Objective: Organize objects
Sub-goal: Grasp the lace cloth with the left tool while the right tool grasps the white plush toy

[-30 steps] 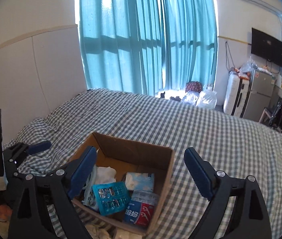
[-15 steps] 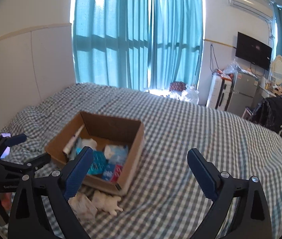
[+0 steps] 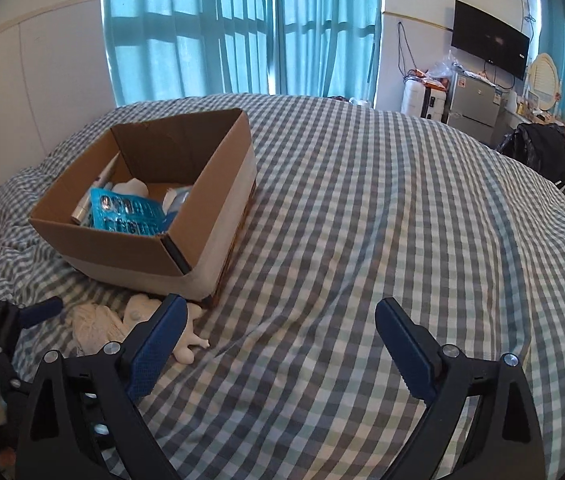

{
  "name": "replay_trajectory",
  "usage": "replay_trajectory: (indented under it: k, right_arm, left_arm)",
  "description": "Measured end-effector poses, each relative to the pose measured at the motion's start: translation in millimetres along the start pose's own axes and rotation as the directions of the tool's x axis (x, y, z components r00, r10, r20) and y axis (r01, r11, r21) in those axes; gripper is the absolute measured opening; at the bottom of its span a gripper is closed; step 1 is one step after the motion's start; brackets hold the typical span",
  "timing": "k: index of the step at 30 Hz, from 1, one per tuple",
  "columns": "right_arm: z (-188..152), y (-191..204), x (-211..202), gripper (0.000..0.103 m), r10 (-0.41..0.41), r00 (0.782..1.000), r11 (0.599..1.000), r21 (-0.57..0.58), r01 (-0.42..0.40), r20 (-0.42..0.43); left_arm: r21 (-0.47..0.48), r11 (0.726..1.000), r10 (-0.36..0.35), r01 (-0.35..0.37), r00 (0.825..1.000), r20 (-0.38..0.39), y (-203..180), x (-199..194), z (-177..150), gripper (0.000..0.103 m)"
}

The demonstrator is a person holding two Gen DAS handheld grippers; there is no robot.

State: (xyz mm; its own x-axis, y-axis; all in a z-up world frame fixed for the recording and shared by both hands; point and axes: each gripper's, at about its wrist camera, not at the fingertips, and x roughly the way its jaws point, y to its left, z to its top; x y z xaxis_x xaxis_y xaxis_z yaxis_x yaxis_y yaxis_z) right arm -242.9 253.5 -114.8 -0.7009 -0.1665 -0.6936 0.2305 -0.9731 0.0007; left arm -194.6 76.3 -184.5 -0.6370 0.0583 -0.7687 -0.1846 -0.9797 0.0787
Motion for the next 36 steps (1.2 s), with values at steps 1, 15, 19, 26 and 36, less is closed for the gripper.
replay_trajectory:
  k: [1, 15, 19, 26, 36]
  right_arm:
    - [0, 1, 0, 0.096, -0.006, 1.0, 1.0, -0.004, 0.006, -0.001]
    - [-21, 27, 17, 0.096, 0.042, 0.998, 0.998, 0.051, -0.039, -0.044]
    - [-25, 55, 32, 0.096, 0.092, 0.992, 0.995, 0.044, -0.089, -0.081]
    - [-23, 91, 68, 0.096, 0.111, 0.984, 0.994, 0.011, -0.111, -0.142]
    - [-37, 103, 82, 0.081, 0.095, 0.98, 0.995, -0.024, -0.101, -0.177]
  left_arm:
    - [0.006, 1.0, -0.015, 0.015, 1.0, -0.012, -1, 5, -1, 0.1]
    - [-0.157, 0.982, -0.098, 0.101, 0.995, 0.031, 76, -23, 0, 0.025]
    - [-0.194, 0.981, 0.002, 0.005, 0.999, 0.036, 104, -24, -2, 0.025]
    - [-0.204, 0.979, 0.004, -0.004, 1.0, 0.002, 112, -12, -14, 0.025]
    - [-0.187, 0.982, -0.004, 0.003, 1.0, -0.006, 110, -10, -18, 0.025]
